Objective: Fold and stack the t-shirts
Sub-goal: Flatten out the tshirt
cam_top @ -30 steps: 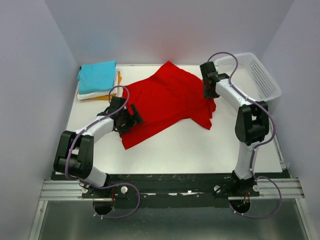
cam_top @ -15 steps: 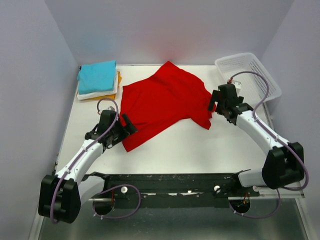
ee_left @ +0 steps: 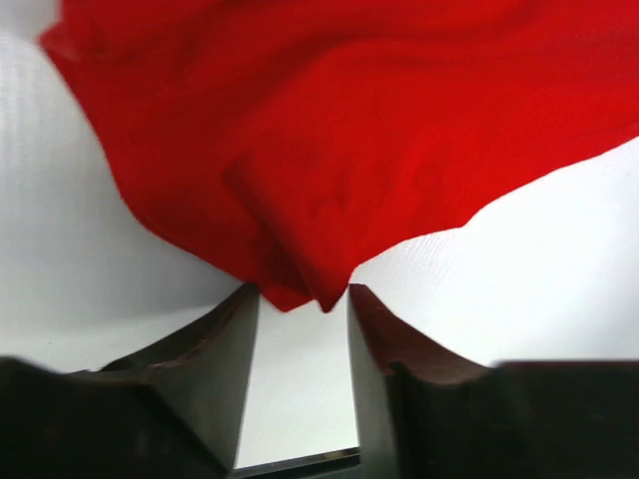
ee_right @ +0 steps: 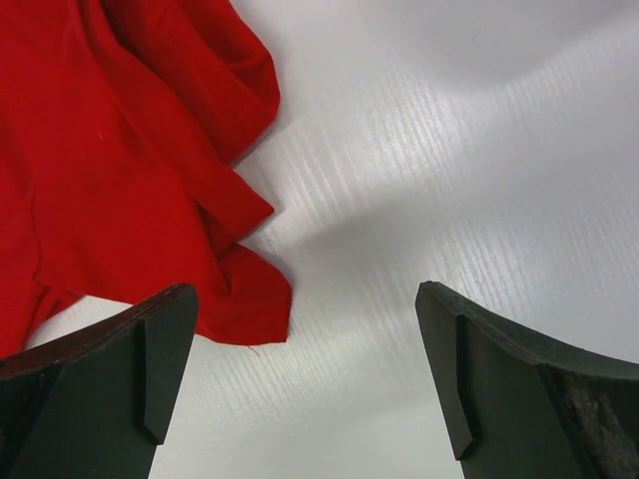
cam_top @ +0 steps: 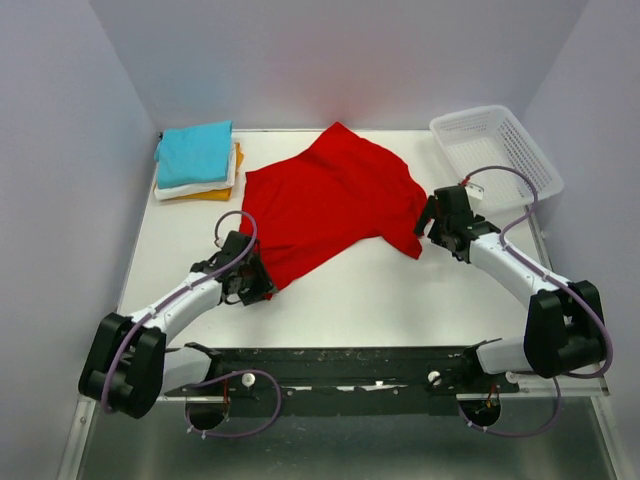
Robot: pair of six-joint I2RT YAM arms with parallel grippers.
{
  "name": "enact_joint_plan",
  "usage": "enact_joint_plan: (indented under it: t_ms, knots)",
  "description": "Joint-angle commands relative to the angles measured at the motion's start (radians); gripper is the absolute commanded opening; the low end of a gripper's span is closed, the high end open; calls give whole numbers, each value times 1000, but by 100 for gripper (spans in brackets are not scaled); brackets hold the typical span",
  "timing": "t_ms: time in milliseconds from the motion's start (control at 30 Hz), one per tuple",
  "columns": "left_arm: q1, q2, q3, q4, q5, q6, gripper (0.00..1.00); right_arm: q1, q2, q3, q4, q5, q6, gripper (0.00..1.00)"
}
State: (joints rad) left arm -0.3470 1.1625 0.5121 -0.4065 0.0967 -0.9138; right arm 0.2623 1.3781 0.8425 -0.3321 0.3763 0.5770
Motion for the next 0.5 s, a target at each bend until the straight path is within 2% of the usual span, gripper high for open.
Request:
enact_joint_plan:
  t_ms: [0, 33, 100, 267, 467]
  knots:
    - [-73, 80, 38, -44, -63, -25, 30, -3, -21, -29, 32, 3, 31, 100]
    - [-75, 90, 40, -39, -60, -25, 25, -3, -22, -31, 31, -9, 29, 100]
    - [-75, 108, 49, -28, -67, -21, 0, -3, -21, -40, 31, -42, 26, 99]
    - [-75, 69, 86, -32, -89, 26, 0, -3, -12, -62, 21, -77, 26, 96]
    - [-34, -96, 105, -173, -298, 26, 0, -3, 46, -73, 30, -166, -8, 85]
